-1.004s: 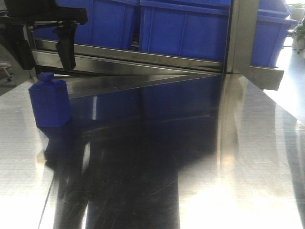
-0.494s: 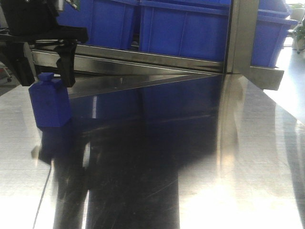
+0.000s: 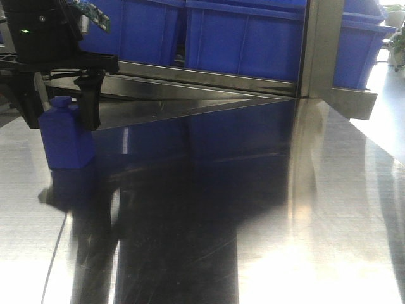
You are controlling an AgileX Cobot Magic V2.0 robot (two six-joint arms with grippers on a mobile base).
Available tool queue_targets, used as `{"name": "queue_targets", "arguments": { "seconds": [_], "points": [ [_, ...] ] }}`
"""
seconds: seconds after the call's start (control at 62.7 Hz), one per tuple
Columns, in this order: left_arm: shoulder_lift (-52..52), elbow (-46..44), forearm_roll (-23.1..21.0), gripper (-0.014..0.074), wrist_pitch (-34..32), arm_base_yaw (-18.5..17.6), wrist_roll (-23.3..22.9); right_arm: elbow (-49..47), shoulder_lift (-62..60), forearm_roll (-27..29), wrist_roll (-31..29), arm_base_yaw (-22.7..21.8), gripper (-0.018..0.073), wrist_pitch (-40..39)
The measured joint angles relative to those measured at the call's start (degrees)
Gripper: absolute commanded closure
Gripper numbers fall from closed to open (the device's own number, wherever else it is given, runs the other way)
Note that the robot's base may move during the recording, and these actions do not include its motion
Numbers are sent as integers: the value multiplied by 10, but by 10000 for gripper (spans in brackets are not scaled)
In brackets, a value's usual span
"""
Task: Pick and sort blue part to right shelf
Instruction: 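Close the left gripper on the blue part and lift it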
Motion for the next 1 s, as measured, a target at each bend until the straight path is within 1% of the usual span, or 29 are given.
{"name": "queue_targets", "arguments": {
  "seconds": [0.112, 0.159, 0.191, 0.351, 0.446, 0.654, 0.813, 0.909, 1.004],
  "points": [
    [1, 0, 0, 88, 2, 0, 0, 0, 0, 0, 0, 0, 230, 0],
    [1, 0, 0, 109, 2, 0, 0, 0, 0, 0, 0, 0, 230, 0],
    [1, 0, 0, 131, 4, 0, 0, 0, 0, 0, 0, 0, 230, 0],
    [2, 0, -1, 302, 8, 0, 0, 0, 0, 0, 0, 0, 230, 0],
    [2, 0, -1, 358, 8, 0, 0, 0, 0, 0, 0, 0, 230, 0],
    [-11, 2, -3, 368, 8, 0, 0, 0, 0, 0, 0, 0, 230, 0],
    [-63, 5, -26, 368, 8, 10, 2, 0, 0, 0, 0, 0, 230, 0],
    [-101, 16, -38, 368, 11, 23, 19, 0, 0, 0, 0, 0, 230, 0],
    [-147, 46, -50, 368, 11, 37, 43, 0, 0, 0, 0, 0, 230, 0]
  ]
}}
